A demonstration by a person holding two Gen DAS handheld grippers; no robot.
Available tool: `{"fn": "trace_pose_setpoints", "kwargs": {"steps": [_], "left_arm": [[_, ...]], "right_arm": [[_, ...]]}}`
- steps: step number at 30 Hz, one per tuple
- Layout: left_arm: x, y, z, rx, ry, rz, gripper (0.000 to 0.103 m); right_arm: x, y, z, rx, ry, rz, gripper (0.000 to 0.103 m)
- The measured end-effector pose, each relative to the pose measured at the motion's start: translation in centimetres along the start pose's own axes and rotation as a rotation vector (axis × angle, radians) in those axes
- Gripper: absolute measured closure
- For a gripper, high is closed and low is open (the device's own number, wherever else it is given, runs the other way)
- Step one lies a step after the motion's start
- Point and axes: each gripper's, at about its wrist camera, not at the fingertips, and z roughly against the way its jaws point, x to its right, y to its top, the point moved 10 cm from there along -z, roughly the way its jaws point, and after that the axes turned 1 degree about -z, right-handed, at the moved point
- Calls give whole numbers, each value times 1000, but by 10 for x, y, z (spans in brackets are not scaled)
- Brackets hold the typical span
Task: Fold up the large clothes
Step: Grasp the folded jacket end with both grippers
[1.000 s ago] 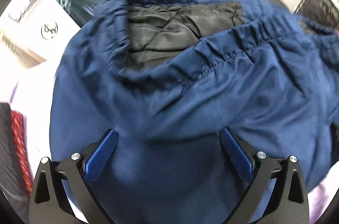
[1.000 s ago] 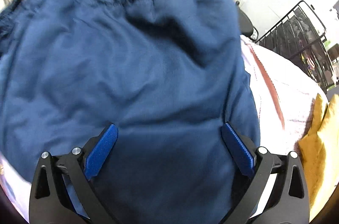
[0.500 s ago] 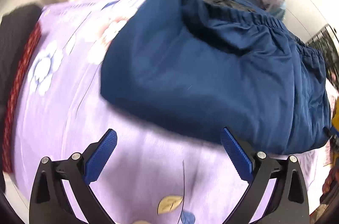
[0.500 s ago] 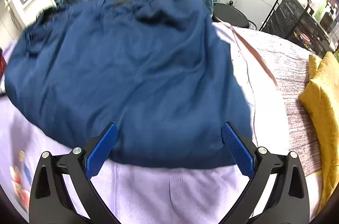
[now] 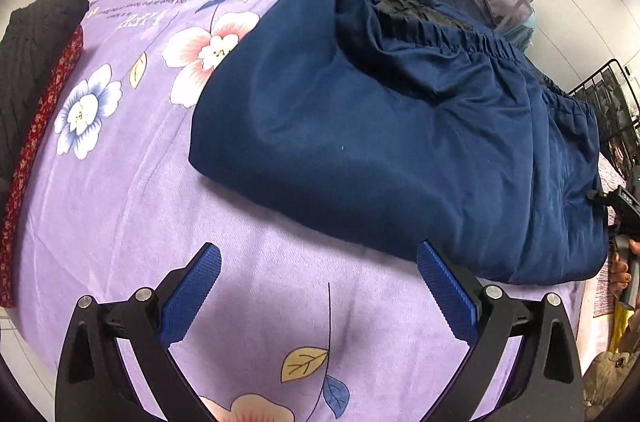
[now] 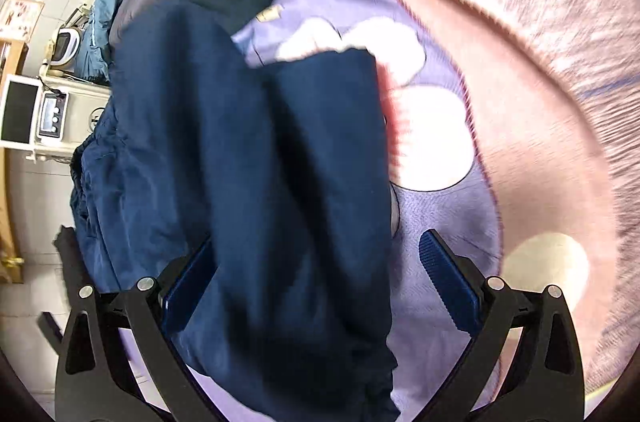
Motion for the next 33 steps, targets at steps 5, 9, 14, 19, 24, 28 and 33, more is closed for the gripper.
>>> {"fn": "trace_pose_setpoints", "kwargs": {"steps": [5,9,14,19,24,28,33], "left_arm": [[-6,-7,-8,-36,-29,42,6],[-12,-9,-13,-50,-51,75,6],[-26,11,-7,-15,-86,103,6],[-51,60,2,56,-158,167,6],[-77,113,-16,37,-264,199,6],[-72,136,-44,-41,-420,224,6],[-44,144,-86,-147,-513,212,6]], "right_arm": [[-14,6,-10,31,124,-15,6],[-23,13,-23,31,144,-28,5],[-25,10,-24,35,103,11,5],[-28,9,-28,27,42,66,6],[-29,11,-32,15,-4,71,5],[-32,11,-34,14,-20,74,5],[-33,10,-35,9,-40,73,5]]}}
